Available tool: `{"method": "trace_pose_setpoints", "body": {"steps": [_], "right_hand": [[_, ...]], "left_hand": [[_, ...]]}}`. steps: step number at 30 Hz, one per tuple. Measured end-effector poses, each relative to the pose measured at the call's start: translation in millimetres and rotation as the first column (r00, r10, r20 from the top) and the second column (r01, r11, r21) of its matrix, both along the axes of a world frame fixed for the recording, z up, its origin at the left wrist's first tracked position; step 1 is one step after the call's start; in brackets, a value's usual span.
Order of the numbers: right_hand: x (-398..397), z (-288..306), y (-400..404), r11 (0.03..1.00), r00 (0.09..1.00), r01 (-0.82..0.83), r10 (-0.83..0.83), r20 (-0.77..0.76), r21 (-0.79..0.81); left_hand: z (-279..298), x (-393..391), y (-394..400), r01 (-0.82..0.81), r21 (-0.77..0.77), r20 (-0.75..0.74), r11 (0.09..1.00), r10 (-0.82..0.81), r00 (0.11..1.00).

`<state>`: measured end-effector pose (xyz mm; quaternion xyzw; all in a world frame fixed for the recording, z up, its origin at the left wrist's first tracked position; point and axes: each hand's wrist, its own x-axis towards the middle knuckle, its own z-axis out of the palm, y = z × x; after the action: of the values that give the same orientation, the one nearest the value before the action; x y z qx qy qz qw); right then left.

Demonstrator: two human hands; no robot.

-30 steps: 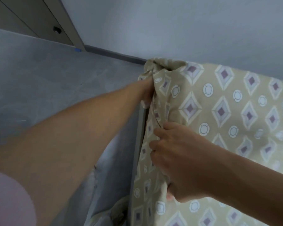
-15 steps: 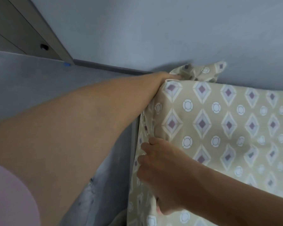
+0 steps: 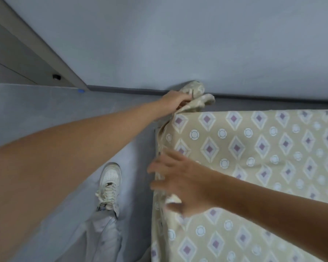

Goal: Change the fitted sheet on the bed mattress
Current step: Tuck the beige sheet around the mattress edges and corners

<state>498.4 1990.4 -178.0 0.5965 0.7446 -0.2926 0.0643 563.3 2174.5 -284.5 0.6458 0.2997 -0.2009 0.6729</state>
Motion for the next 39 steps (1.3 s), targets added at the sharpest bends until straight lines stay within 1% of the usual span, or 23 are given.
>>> {"method": "trace_pose_setpoints", "body": {"steps": [1, 2, 4, 5, 6, 7, 9, 11, 13, 15, 16, 18, 21, 23, 24, 26, 28, 30, 31, 32, 34, 36, 39], "right_hand": [[17, 2, 0, 0.991, 0.994, 0.109, -0.111, 0.012, 0.083], [36, 3, 3, 0.958, 0.967, 0.245, -0.253, 0.034, 0.148], [73, -8, 5, 0.822, 0.839, 0.519, -0.542, 0.045, 0.235], [86, -18, 4, 0.759, 0.769, 0.605, -0.635, 0.071, 0.242], [94, -30, 1, 0.723, 0.720, 0.650, -0.685, 0.113, 0.235], [99, -42, -3, 0.706, 0.693, 0.670, -0.706, 0.150, 0.229], [102, -64, -7, 0.705, 0.678, 0.669, -0.709, 0.195, 0.235], [104, -74, -6, 0.699, 0.679, 0.665, -0.712, 0.176, 0.264], [106, -77, -6, 0.679, 0.671, 0.676, -0.728, 0.140, 0.288], [106, -78, -5, 0.671, 0.671, 0.677, -0.732, 0.121, 0.302], [106, -77, -5, 0.675, 0.677, 0.675, -0.727, 0.115, 0.299], [106, -76, -4, 0.684, 0.688, 0.669, -0.718, 0.104, 0.291], [107, -77, -6, 0.689, 0.694, 0.661, -0.712, 0.106, 0.297], [108, -76, -7, 0.691, 0.695, 0.661, -0.711, 0.109, 0.294], [108, -75, -6, 0.696, 0.698, 0.658, -0.707, 0.114, 0.287], [107, -72, -4, 0.707, 0.704, 0.658, -0.700, 0.121, 0.260], [109, -64, 1, 0.692, 0.687, 0.682, -0.717, 0.116, 0.236], [111, -52, 15, 0.682, 0.675, 0.717, -0.731, 0.097, 0.147], [113, -48, 22, 0.681, 0.675, 0.726, -0.732, 0.095, 0.090], [115, -45, 29, 0.697, 0.692, 0.717, -0.716, 0.092, 0.033], [120, -43, 38, 0.729, 0.728, 0.684, -0.679, 0.097, -0.025], [123, -46, 42, 0.730, 0.730, 0.682, -0.673, 0.120, -0.051], [123, -43, 46, 0.725, 0.731, 0.681, -0.667, 0.142, -0.101]], "left_hand": [[0, -2, 3, -0.034, 0.046, -0.003, 0.998, 0.034, 0.999], [-4, -7, 7, -0.080, 0.102, -0.003, 0.992, 0.080, 0.997], [-12, -18, 16, -0.112, 0.147, -0.076, 0.983, 0.124, 0.989], [-13, -26, 18, -0.095, 0.145, -0.128, 0.985, 0.114, 0.985], [-18, -31, 18, -0.085, 0.106, -0.152, 0.991, 0.101, 0.983], [-14, -34, 14, -0.093, 0.053, -0.168, 0.994, 0.100, 0.981], [-13, -37, 6, -0.114, -0.004, -0.163, 0.993, 0.112, 0.980], [-21, -44, 0, -0.127, -0.033, -0.138, 0.991, 0.121, 0.983], [-32, -51, -5, -0.075, -0.060, -0.149, 0.995, 0.065, 0.987], [-35, -53, -5, -0.021, -0.054, -0.131, 0.998, 0.013, 0.991], [-37, -54, -4, -0.018, -0.062, -0.108, 0.998, 0.011, 0.994], [-39, -57, -2, -0.030, -0.081, -0.133, 0.996, 0.019, 0.991], [-35, -59, -1, -0.028, -0.056, -0.128, 0.998, 0.021, 0.992], [-32, -61, -1, -0.018, 0.035, -0.126, 0.999, 0.023, 0.992], [-31, -61, 2, -0.022, 0.117, -0.121, 0.993, 0.036, 0.992], [-32, -62, 12, 0.027, 0.292, -0.145, 0.956, 0.016, 0.989], [-33, -50, 25, 0.070, 0.375, -0.140, 0.924, -0.018, 0.990], [-40, -36, 37, 0.066, 0.336, -0.090, 0.939, -0.038, 0.995], [-43, -26, 39, 0.069, 0.282, -0.059, 0.957, -0.054, 0.997], [-48, -18, 38, 0.076, 0.218, -0.072, 0.973, -0.062, 0.995], [-59, -1, 29, 0.086, 0.093, -0.160, 0.992, -0.070, 0.985], [-72, 11, 22, 0.053, -0.039, -0.281, 0.998, -0.062, 0.958], [-72, 14, 19, -0.010, -0.095, -0.374, 0.995, -0.027, 0.927]]}}
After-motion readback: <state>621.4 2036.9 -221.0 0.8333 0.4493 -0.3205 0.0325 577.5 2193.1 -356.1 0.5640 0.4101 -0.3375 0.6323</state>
